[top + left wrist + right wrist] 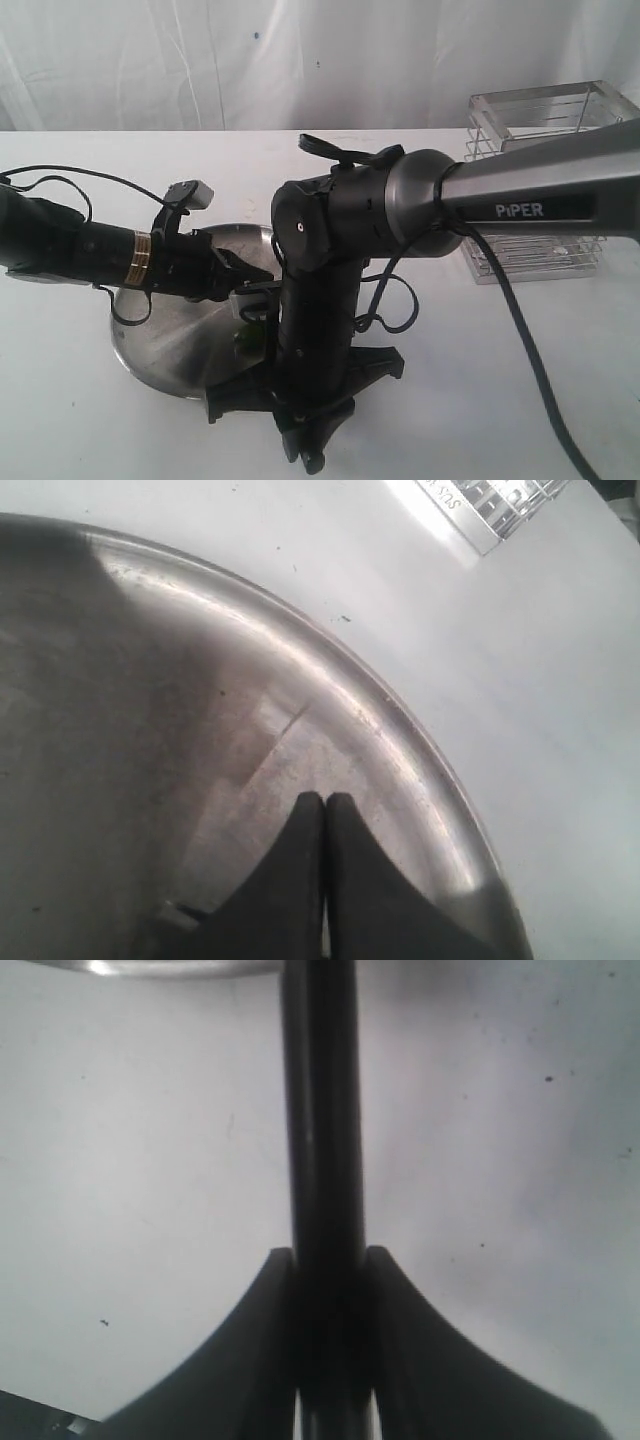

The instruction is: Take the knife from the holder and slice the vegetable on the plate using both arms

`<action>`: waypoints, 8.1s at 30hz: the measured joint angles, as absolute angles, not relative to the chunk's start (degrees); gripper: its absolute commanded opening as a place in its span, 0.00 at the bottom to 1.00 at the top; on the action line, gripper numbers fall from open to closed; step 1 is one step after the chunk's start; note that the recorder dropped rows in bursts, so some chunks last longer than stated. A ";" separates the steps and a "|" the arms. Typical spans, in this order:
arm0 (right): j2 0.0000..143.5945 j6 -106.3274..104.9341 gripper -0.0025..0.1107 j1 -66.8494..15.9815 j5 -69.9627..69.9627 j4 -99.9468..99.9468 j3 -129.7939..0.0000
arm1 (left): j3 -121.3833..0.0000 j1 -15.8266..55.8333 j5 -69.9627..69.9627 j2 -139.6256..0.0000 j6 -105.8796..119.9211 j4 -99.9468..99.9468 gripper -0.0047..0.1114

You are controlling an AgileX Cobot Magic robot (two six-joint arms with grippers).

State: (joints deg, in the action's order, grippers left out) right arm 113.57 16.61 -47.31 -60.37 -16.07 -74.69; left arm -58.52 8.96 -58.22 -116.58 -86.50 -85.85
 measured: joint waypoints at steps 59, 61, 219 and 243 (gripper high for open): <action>114.68 13.52 0.02 -47.53 -67.19 -14.72 -74.84 | -55.75 9.18 -47.54 -105.49 -88.23 -90.49 0.04; 114.68 13.52 0.02 -47.53 -67.19 -14.72 -74.84 | -55.75 9.18 -49.38 -105.17 -88.14 -93.22 0.04; 114.89 5.15 0.02 -44.35 -61.64 -17.79 -74.74 | -52.57 12.81 -51.04 -114.72 -71.52 -74.77 0.04; 114.89 3.68 0.02 -44.56 -72.61 -15.62 -74.74 | -53.90 16.69 -50.37 -114.66 -90.31 -89.95 0.04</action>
